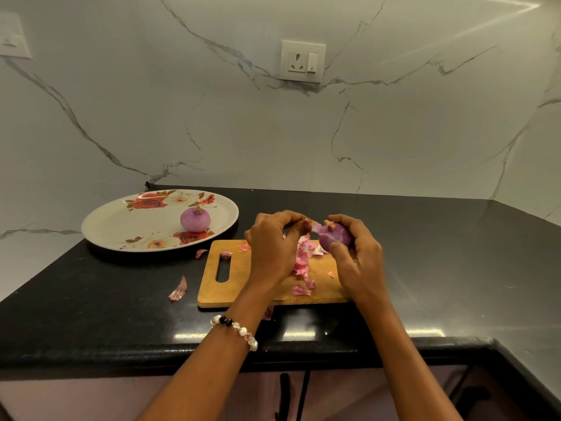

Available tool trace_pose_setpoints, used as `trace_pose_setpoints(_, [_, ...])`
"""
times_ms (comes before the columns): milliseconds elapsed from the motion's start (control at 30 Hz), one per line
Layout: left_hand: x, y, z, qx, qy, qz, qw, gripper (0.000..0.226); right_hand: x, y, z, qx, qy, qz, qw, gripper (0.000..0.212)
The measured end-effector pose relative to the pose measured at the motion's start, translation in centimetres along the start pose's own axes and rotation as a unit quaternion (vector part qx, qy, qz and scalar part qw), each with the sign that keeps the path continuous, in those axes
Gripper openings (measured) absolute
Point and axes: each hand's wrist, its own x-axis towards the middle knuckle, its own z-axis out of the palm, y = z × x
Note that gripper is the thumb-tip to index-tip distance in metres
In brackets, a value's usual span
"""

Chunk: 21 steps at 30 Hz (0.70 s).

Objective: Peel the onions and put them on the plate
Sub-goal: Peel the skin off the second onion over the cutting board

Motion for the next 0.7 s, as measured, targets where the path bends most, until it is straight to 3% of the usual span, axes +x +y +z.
trace_pose_setpoints(200, [-0.4, 1.2, -0.7, -0.041, -0.007, 0.036, 0.998, 0.01, 0.3, 0.3, 0.0, 0.037, 0.035, 0.08, 0.995, 0.034])
trace_pose_setpoints(333, [-0.2, 1.0, -0.9, -0.069, 0.037, -0.026, 0.997, 0.013, 0.5, 0.8, -0.4, 0.062, 0.074, 0.127, 0.987, 0.035])
trace_pose_setpoints(700, [-0.3, 0.1, -0.1, -0.008, 0.032, 0.029, 0.999, 0.015, 0.4, 0.5, -0.2, 0.039, 0.048, 0.11, 0.992, 0.037])
